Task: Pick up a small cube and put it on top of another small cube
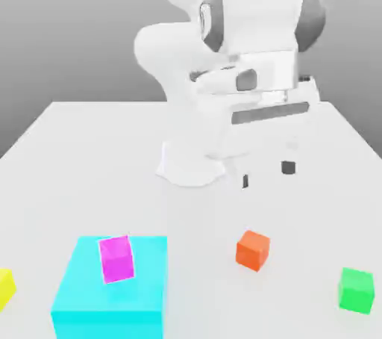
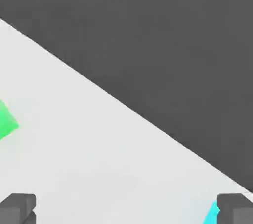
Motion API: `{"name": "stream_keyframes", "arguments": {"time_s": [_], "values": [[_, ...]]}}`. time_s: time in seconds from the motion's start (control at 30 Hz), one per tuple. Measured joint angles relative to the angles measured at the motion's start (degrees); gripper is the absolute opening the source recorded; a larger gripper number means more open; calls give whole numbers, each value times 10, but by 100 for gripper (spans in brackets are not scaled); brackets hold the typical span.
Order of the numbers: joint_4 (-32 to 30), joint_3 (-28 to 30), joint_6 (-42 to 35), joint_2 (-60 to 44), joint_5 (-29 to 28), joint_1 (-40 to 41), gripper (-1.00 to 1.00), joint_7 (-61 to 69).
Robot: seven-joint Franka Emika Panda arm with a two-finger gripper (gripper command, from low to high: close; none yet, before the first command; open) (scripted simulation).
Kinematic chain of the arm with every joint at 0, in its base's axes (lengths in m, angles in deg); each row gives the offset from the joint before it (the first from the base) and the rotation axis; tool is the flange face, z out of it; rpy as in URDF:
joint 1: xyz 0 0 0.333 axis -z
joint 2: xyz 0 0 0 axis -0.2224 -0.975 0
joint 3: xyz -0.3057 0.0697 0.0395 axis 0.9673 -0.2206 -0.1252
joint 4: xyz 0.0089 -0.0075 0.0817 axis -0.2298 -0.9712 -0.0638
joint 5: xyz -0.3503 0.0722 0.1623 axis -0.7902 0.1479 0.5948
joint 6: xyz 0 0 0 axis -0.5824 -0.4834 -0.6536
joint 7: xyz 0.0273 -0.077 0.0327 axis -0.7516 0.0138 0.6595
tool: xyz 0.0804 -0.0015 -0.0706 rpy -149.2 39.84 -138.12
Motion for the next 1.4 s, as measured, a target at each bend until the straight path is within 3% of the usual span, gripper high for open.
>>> {"name": "stream_keyframes", "arguments": {"time_s": [0.13,0.37,0.4,0.63,0.9,1.4], "values": [[-61,-19,74,-100,-2,-18,0,67],[-44,-4,193,-247,-22,-34,0,62],[-42,-2,204,-260,-22,-37,-100,62],[-42,-2,203,-260,-24,-36,-100,60],[-66,-12,81,-113,-5,-28,-100,65],[41,51,-78,-60,-8,105,-100,-300]]}}
